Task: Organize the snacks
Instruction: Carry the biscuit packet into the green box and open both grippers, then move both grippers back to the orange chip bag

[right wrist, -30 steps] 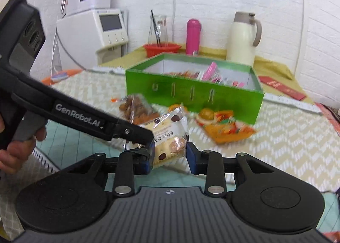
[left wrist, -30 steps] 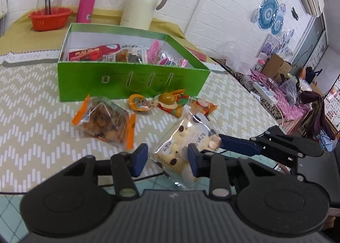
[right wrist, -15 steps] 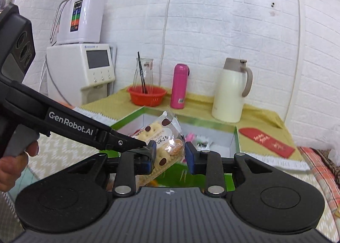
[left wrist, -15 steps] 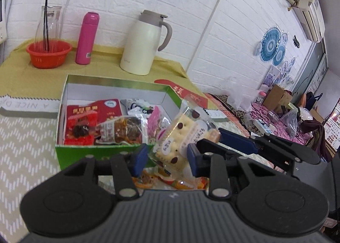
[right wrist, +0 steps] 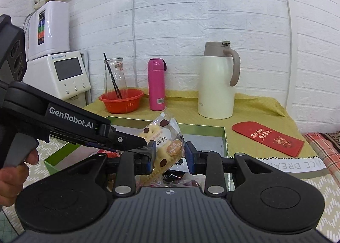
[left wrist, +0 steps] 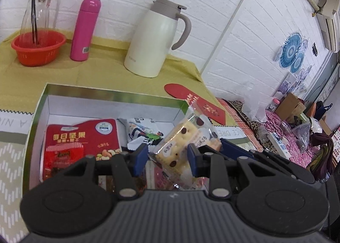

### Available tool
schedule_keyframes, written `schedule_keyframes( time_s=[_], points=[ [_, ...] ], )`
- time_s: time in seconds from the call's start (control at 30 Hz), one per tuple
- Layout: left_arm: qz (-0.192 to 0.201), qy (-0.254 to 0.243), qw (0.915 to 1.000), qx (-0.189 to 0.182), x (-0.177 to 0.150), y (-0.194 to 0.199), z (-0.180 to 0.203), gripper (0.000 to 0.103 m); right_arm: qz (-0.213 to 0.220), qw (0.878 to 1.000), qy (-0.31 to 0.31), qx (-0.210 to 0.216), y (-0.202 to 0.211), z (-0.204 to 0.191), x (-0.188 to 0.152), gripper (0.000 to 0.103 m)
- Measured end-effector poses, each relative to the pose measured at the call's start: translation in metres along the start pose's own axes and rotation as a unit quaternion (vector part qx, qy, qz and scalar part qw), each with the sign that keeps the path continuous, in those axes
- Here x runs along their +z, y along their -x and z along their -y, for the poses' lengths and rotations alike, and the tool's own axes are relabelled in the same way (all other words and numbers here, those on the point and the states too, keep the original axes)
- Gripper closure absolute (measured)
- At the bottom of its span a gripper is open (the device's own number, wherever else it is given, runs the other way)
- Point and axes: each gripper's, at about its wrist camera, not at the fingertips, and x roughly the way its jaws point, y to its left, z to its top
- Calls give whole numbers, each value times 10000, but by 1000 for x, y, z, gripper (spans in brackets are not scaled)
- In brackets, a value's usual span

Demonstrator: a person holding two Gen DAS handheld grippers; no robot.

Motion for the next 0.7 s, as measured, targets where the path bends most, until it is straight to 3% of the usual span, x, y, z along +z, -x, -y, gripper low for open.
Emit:
schedule_keyframes(
  time_s=[0.1, 0.13, 0.17, 0.2, 0.27, 0.5, 0.7],
  points=[
    [-19, 69, 10000, -2, 5, -16, -5, 71, 24, 9998, -187, -24, -13, 12, -3, 43],
    [8, 75, 10000, 1, 6, -18, -7, 67, 24, 9998, -215, -6, -17, 15, -4, 31],
    [59, 91, 9999, 99, 5, -18, -9, 48, -1, 9998, -212, 11, -18, 17, -6, 5],
    [187, 104, 9994, 285, 4, -16, -11, 27, 28, 9998, -193, -90, -18, 17, -8, 0],
    [424, 125, 9984, 356, 0, -10, -17, 23, 185, 9997, -39, -171, -11, 15, -14, 0],
    [311, 95, 9951, 932, -8, -1, -22, 21, 12, 10000, 59, -35, -6, 8, -21, 0],
    [371, -62, 9942, 1003, -14, 22, -14, 21, -33, 10000, 49, 30, 13, -2, -16, 0]
  ],
)
